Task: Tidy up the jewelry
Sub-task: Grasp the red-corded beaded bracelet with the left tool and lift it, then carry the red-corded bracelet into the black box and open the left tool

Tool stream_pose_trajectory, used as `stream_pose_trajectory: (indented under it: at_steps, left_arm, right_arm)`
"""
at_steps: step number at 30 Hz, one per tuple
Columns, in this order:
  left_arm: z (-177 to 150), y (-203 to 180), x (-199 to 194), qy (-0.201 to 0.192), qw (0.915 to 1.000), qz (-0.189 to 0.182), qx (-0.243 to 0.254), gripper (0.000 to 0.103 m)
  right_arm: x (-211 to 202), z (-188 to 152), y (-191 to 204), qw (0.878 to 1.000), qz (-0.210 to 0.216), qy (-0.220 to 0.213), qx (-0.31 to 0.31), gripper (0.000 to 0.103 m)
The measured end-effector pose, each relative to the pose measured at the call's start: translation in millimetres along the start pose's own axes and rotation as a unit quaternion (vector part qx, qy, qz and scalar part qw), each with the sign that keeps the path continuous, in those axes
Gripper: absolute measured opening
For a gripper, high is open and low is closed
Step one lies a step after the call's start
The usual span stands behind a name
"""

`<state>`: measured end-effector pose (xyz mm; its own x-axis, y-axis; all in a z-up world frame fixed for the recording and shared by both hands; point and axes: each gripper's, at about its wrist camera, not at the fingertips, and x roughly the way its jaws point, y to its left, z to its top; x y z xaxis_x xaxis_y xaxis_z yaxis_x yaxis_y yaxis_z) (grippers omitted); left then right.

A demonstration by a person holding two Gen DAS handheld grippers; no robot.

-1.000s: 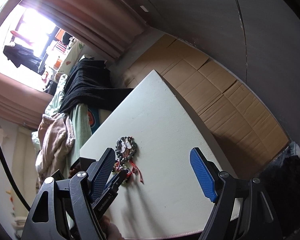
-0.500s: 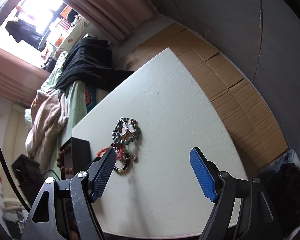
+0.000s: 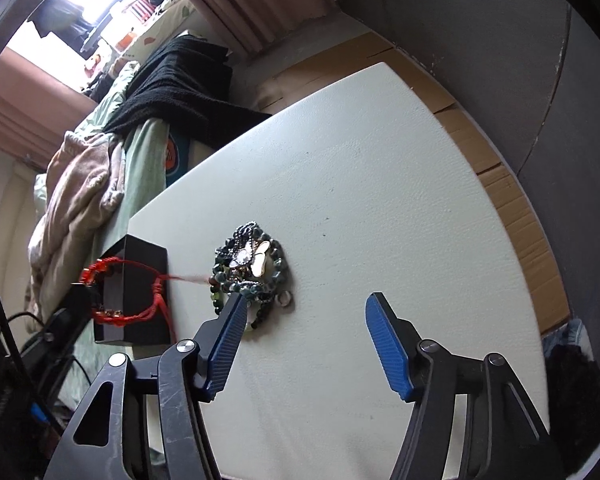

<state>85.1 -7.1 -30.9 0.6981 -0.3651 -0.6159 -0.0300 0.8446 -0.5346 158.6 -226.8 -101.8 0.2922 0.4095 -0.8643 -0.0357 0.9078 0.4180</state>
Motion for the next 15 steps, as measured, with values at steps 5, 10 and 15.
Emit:
stream_pose_trajectory:
  at_steps: [5,10,15]
  left_arm:
    - [3,11,-9,-0.012,0.9999,0.011,-0.007,0.008]
    - [6,20,-12,-0.015,0.9996,0.015,-0.019,0.008]
    - [7,26,-14,-0.014,0.9994,0.015,-0.027,0.008]
  right_arm:
    - [9,0,10,1.000,-0.008,0.003,-0.013,0.058]
    - [24,-1,17,0.998,-0.040,0.019,-0.039,0.039]
    - [37,-3,26,0.994,-0.078,0.032,-0.075,0.032]
